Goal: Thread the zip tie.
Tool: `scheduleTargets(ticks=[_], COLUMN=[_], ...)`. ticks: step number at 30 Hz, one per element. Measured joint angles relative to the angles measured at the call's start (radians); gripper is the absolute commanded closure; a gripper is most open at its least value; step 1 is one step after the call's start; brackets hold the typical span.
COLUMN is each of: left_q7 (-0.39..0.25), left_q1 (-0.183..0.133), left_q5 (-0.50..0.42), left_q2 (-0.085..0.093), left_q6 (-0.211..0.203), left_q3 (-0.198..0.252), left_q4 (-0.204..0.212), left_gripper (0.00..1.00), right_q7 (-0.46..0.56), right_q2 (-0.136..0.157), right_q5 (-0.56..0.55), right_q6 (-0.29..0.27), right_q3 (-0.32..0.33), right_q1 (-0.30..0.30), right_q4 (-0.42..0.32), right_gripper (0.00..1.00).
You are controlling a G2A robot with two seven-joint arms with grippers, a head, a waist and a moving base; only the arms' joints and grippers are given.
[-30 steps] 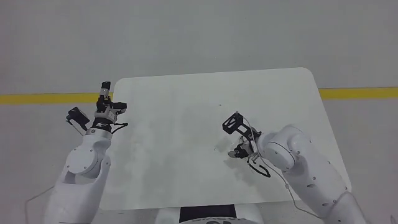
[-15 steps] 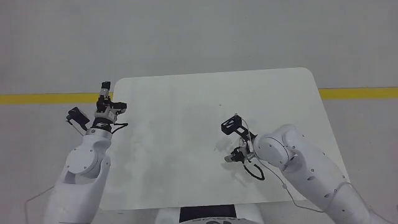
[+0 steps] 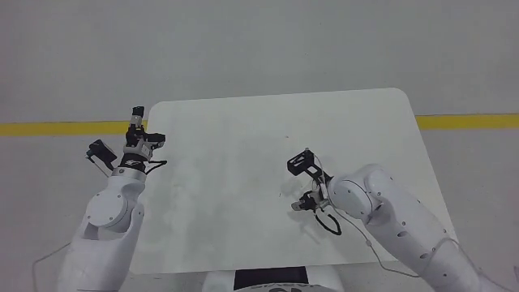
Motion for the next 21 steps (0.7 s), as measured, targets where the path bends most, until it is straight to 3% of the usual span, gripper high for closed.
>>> scheduleTargets(ticks=[6,21], left_q7=[0.0,0.0], left_q1=[0.0,0.0], left_q5=[0.0,0.0], left_q2=[0.0,0.0], left_q6=[0.0,0.0], left_q3=[0.0,0.0], left_q4=[0.0,0.0], left_gripper=[0.0,0.0], right_q7=[0.006,-0.017], right_q2=[-0.011,-0.012], right_q5=[-0.013,-0.057], right_q6=[0.095,0.113], right_q3=[-0.057,-0.065], right_q1=[0.039,0.05], right_q4=[0.057,0.073], right_gripper=[0.0,0.0])
